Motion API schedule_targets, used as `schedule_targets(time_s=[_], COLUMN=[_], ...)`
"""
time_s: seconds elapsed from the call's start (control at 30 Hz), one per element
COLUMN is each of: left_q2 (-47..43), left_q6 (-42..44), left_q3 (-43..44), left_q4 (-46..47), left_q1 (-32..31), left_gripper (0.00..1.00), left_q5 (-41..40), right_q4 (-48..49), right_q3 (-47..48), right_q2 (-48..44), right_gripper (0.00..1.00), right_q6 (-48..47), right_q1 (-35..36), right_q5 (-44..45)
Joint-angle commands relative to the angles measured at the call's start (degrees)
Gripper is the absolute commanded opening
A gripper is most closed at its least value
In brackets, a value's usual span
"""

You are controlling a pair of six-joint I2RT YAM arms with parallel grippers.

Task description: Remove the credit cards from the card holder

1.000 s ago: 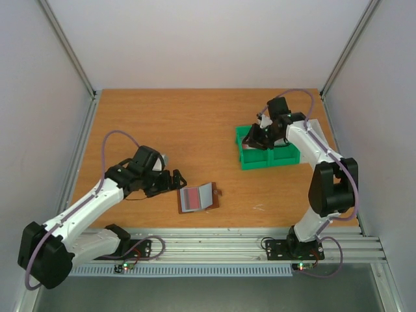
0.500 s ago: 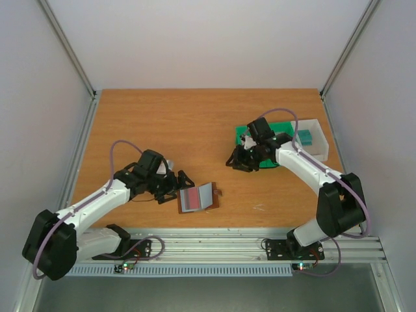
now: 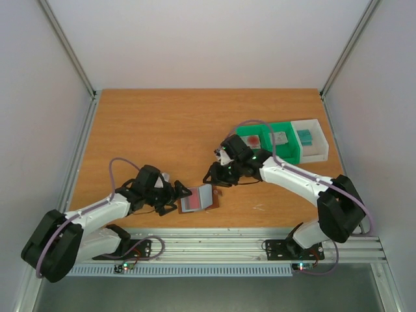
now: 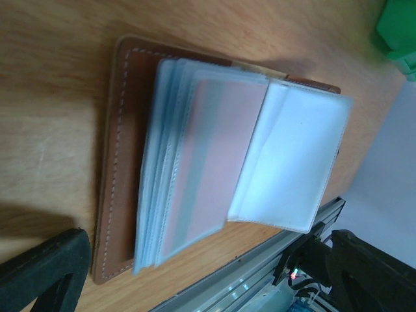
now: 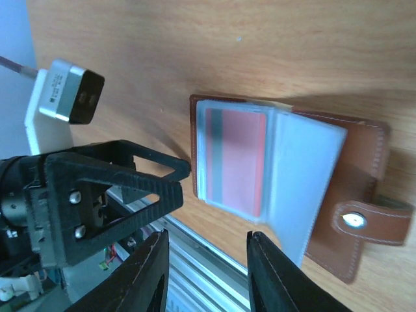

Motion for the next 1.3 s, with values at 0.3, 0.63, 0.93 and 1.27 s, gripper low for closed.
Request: schedule_targets(time_s=[0.3,0.63,0.93,1.27], left_q2=[-12.16,-17.43,-18.03,-18.0], left_q6=[-0.75,-0.21,-0.91,0.13], left_q3=[-4.58,-5.59,-6.82,-6.65], left_q4=[3.8,2.22,4.67,7.11], left_q1=[0.07,0.07,0.07,0.07], left_gripper=[0.98,0.95,0.91,0.87], left_q5=[-0.58,-0.25,-1.05,-2.48], right_q4=[9.53,11.42,11.98,16.02], right_q3=[0.79,1.09,1.14,-1.7], right_q2=[13.04,17.74,20.33,21.35], right_gripper=[0.32,0.28,0.26,0.07], right_q6=[0.9,-0.47,-1.06,-0.23], right_q1=[5.37,6.77,7.28,7.28], right_q5=[3.41,2.74,2.97,2.16])
